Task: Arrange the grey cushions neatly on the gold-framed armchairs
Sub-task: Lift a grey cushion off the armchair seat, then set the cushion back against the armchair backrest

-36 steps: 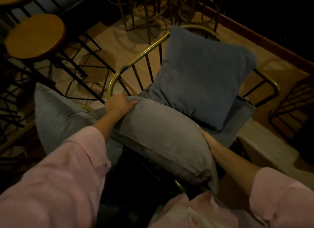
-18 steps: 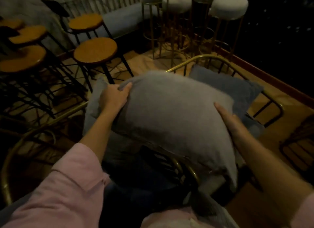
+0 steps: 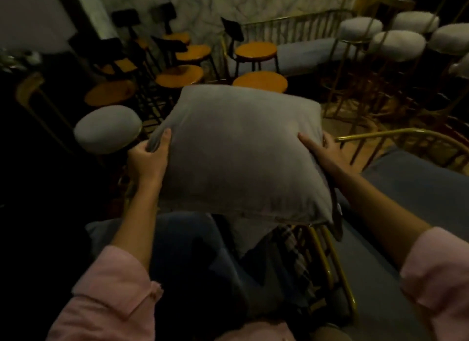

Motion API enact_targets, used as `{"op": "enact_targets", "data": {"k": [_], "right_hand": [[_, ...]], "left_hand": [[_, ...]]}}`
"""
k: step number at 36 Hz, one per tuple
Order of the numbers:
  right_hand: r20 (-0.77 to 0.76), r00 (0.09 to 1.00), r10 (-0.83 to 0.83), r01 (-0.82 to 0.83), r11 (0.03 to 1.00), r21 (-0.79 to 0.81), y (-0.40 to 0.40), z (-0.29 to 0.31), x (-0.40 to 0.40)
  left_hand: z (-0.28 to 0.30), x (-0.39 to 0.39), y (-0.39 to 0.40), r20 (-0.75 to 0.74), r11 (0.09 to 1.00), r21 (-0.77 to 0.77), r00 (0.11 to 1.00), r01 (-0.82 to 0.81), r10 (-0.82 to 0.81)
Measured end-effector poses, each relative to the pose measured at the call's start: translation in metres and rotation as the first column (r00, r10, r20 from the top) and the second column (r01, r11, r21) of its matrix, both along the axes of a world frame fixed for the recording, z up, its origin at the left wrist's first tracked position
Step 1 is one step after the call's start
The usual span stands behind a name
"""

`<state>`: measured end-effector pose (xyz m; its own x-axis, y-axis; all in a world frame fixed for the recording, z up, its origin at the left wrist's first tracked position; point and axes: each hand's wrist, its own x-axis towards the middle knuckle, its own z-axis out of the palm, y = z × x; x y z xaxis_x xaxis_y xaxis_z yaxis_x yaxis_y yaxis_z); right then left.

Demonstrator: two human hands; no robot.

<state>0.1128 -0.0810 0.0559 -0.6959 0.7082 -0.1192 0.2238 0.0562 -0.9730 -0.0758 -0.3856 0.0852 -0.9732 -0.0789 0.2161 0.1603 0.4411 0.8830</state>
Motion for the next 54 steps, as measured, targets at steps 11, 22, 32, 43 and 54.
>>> {"op": "enact_targets", "data": {"k": [11,22,32,43,54], "right_hand": [[0.296,0.835,0.464,-0.453,0.885,-0.109,-0.062,-0.072,-0.089],[0.442,0.754,0.485,-0.567,0.821,0.066,-0.079,-0.14,-0.05],[0.475,0.879,0.034,-0.084,0.993,0.085,0.055,-0.118,0.104],[0.497,0.706,-0.505,0.604,0.795,-0.05,0.196,-0.172,0.302],[0.489,0.756,-0.436,0.615,0.728,-0.302,0.319,-0.245,0.333]], "left_hand": [[-0.121,0.038,-0.083,0.326,0.972,0.047,0.923,-0.23,0.203],[-0.193,0.075,-0.018,0.512,0.954,-0.251,0.859,0.161,-0.01],[-0.149,0.078,0.141,0.332,0.825,-0.265,0.85,0.5,-0.409],[-0.18,0.149,0.341,0.607,0.503,-0.019,0.41,0.864,-0.681],[-0.266,0.176,0.504,0.792,0.516,-0.132,0.404,0.846,-0.458]]}}
